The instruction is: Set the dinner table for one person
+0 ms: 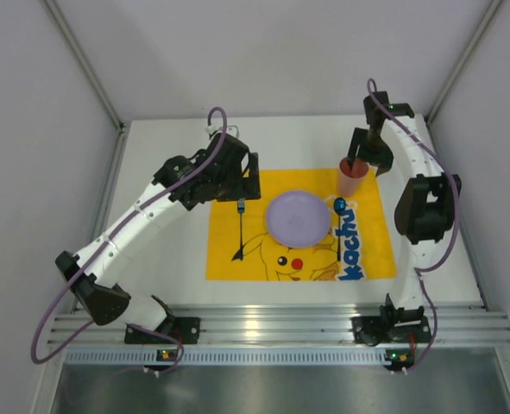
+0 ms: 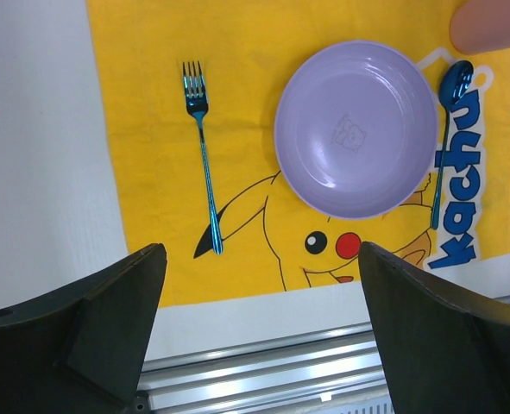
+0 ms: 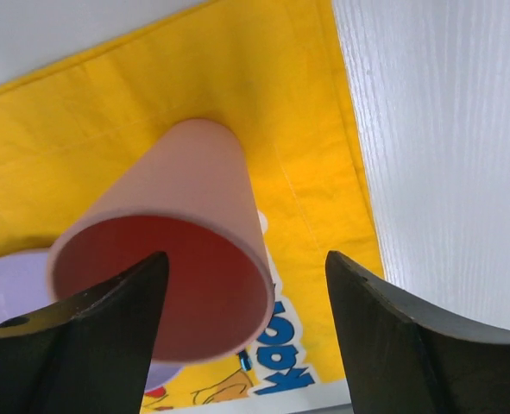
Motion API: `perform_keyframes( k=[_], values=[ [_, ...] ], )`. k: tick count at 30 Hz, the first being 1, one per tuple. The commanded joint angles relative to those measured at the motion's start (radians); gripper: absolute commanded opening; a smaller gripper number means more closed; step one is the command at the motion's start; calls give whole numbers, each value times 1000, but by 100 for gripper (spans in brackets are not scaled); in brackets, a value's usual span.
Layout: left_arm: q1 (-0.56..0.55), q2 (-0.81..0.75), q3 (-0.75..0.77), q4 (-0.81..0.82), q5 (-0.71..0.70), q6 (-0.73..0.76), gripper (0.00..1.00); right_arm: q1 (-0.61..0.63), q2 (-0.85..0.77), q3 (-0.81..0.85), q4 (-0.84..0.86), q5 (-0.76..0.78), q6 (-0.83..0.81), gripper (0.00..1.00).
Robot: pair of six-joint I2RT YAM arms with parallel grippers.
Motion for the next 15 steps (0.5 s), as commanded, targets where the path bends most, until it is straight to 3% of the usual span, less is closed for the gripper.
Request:
perform_keyframes(
  k=[1, 4, 6, 8, 9, 10, 11, 15],
  values=[
    [5, 20, 17, 34, 15, 15, 98, -6, -108, 172, -48, -10, 29, 75],
    [8, 28, 34, 31, 15, 22, 98, -6, -190, 226, -68, -45, 40, 75],
    [16, 32, 43, 23, 15, 28, 98, 6, -327, 183, 15, -80, 36, 74],
    [26, 34, 56, 16, 9, 28, 98, 23, -537, 24, 193, -152, 16, 78],
    [39, 31, 57, 10, 8, 26, 98, 43, -619, -128, 263, -186, 8, 85],
    [46, 28, 57, 8, -1, 23, 98, 50, -698, -207, 324, -215, 16, 99],
    [52, 25, 54, 8, -7, 20, 98, 55, -830, -276, 404, -229, 31, 100],
    [59, -26, -10, 37, -101, 9, 98, 67, -1041, -592, 420, -251, 125, 100]
  ],
)
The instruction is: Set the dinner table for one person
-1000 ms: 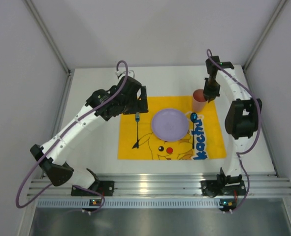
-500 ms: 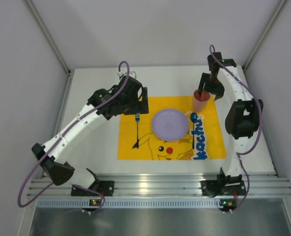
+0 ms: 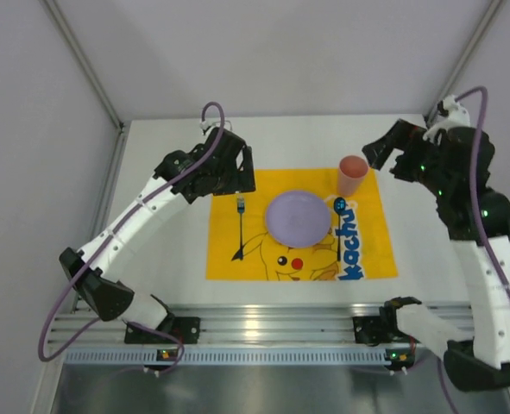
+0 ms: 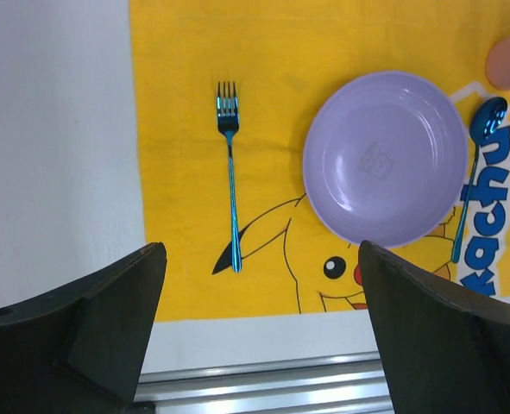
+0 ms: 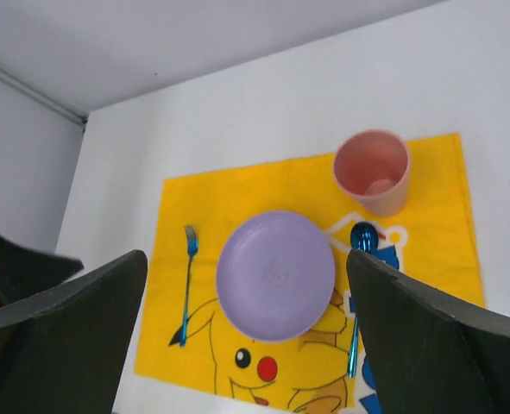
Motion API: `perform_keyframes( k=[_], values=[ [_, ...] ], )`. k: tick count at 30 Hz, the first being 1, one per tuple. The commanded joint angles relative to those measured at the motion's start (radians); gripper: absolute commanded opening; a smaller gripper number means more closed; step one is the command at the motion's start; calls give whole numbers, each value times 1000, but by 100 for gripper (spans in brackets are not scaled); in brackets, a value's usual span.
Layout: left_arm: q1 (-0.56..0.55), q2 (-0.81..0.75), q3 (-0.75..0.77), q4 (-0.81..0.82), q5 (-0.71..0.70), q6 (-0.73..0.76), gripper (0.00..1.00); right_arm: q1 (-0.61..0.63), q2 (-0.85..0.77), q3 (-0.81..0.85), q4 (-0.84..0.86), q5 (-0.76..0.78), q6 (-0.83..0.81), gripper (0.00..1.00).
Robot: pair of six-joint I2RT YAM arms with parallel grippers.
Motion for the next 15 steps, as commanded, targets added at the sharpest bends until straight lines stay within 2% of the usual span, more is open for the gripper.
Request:
perform_keyframes(
  k=[1, 3, 8, 11, 12, 15],
  values=[
    [5, -78, -71, 56, -109, -3, 98, 7, -109, -319, 74, -91, 72, 100],
    [5, -145, -142, 119, -166, 35, 98, 6, -273, -498, 59, -109, 90, 100],
    [5, -331, -440, 387, -162, 150, 99, 4, -695, -712, -2, -178, 176, 100],
    [4, -472, -621, 507, -163, 170, 97, 6, -836, -779, -10, -211, 248, 100],
    [7, -539, -659, 568, -153, 175, 98, 6, -845, -771, -21, -202, 246, 100],
    [7, -599, -745, 571, -157, 131, 99, 6, -793, -748, -30, -213, 219, 100]
  ],
)
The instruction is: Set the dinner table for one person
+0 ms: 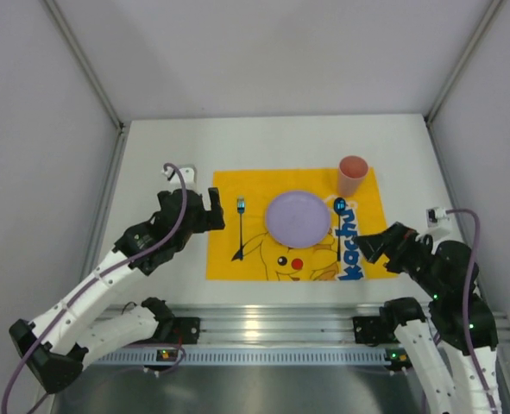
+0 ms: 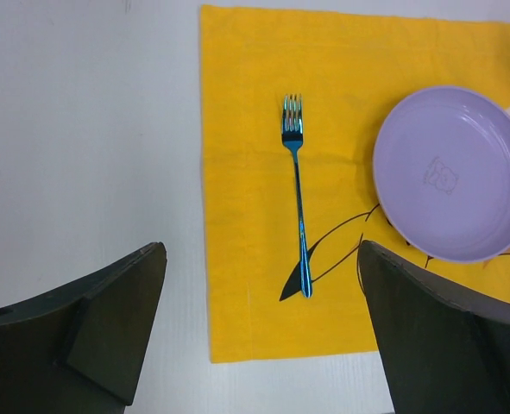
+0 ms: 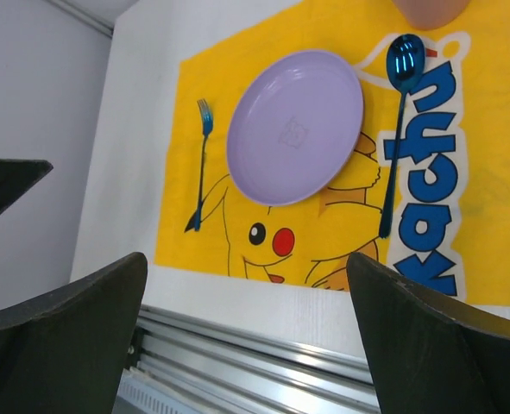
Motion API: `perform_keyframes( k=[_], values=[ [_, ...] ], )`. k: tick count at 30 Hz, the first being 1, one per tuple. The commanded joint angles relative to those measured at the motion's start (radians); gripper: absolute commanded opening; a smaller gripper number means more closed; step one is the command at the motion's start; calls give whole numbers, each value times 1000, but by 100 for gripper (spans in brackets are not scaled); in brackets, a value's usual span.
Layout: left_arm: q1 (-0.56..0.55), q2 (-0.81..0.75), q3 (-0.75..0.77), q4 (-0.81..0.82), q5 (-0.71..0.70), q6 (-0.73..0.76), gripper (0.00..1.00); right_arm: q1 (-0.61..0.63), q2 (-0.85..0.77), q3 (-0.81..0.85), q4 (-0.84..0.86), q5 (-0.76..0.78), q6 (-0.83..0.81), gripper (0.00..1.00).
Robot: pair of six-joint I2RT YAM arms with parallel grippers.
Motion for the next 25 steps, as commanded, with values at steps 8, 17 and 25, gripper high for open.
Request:
perform_keyframes(
  k=[8, 17, 25],
  values=[
    [3, -111, -115, 159, -11, -29, 98, 4, 131, 25, 26, -70, -1, 100],
    [1, -160, -153, 156, -55, -19, 98, 7, 165, 28, 52, -90, -38, 100],
    [3, -142, -184, 231, -141, 65, 99, 13, 191, 50, 75, -125, -83, 100]
  ],
)
